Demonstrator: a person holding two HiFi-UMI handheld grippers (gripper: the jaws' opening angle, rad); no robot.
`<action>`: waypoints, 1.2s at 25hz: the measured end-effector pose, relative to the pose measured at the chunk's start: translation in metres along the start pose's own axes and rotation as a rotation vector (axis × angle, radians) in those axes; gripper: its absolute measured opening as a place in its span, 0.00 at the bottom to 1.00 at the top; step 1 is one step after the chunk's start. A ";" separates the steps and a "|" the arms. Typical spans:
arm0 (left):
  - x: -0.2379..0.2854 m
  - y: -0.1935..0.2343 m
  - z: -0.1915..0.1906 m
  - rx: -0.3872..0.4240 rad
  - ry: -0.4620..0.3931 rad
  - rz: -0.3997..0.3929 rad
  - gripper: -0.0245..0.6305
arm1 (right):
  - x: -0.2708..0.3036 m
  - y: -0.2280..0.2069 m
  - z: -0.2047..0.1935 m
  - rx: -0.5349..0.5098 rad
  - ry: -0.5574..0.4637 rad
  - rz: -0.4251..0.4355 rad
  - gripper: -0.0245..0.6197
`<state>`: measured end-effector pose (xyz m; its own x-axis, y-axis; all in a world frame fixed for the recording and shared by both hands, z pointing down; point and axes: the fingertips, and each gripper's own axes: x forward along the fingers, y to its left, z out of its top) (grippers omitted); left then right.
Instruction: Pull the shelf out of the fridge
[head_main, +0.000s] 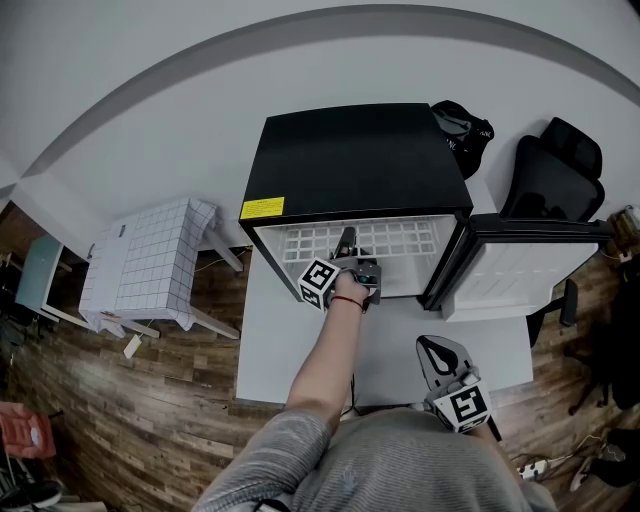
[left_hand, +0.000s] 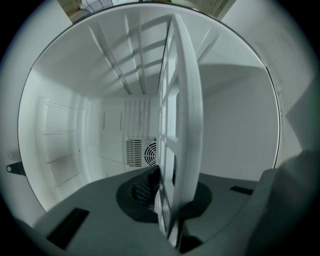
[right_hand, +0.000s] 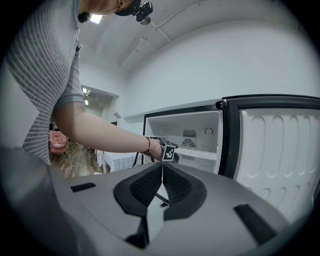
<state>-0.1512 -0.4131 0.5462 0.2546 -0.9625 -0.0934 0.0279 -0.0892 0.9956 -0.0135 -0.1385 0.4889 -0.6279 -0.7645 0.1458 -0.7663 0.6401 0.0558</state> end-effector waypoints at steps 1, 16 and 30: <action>-0.002 -0.001 -0.001 0.000 0.000 -0.002 0.09 | 0.000 -0.001 0.001 0.000 -0.001 -0.001 0.06; -0.028 -0.003 -0.009 0.000 -0.002 -0.014 0.09 | -0.005 0.011 0.003 -0.004 -0.022 0.012 0.06; -0.042 -0.005 -0.013 -0.007 -0.002 -0.013 0.09 | -0.009 0.017 0.006 -0.012 -0.027 0.018 0.06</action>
<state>-0.1498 -0.3690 0.5456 0.2523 -0.9618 -0.1060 0.0378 -0.0997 0.9943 -0.0218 -0.1214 0.4824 -0.6451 -0.7546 0.1203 -0.7534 0.6544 0.0650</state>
